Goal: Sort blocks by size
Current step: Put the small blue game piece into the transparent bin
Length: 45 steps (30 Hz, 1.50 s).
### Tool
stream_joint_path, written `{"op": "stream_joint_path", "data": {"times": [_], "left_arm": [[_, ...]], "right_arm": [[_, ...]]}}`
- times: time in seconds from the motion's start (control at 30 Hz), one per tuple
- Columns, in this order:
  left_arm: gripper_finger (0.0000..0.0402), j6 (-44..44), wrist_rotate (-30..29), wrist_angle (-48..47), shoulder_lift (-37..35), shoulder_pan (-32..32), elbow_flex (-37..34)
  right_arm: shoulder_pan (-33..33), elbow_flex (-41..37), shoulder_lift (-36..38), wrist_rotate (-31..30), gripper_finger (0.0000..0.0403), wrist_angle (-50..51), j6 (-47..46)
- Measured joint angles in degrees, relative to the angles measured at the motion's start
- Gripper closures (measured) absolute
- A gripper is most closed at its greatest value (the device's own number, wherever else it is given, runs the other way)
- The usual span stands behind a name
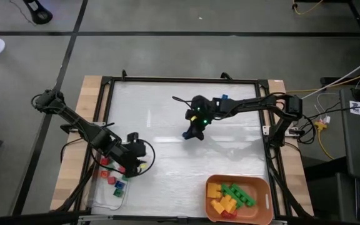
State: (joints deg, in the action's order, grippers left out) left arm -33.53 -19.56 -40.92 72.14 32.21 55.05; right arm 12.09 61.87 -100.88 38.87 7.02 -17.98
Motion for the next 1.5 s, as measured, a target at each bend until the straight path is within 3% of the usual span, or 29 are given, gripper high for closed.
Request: {"op": "stream_joint_path", "data": {"times": [0.2, 0.43, 0.53, 0.67, 0.97, 1.5], "left_arm": [[0.0247, 18.30, -13.23, 12.72, 0.13, -1.14, 0.00], [0.0247, 28.38, -14.32, 25.78, 2.22, -6.87, -0.04], [0.0247, 30.04, -12.33, 27.91, 3.08, -8.91, -0.04], [0.0247, 32.09, -4.67, 29.38, 3.92, -11.00, -0.09], [0.0247, 39.64, 4.51, 35.69, 6.55, -11.65, -0.09], [0.0247, 45.80, 6.34, 38.42, 8.46, -12.48, -0.09]], "right_arm": [[-1.53, 0.02, 0.00, 1.85, 0.0287, -7.75, 0.12], [-4.90, 0.06, 0.08, 2.77, 0.0286, -17.02, 0.26], [-6.68, 0.07, 0.11, 2.78, 0.0286, -20.13, 1.51], [-8.68, 0.07, 0.11, 2.77, 0.0286, -22.57, 4.97], [-11.61, 0.13, 0.13, 2.95, 0.0286, -26.62, 9.38], [-13.65, 0.12, 0.19, 2.70, 0.0286, -28.21, 11.01]]}}
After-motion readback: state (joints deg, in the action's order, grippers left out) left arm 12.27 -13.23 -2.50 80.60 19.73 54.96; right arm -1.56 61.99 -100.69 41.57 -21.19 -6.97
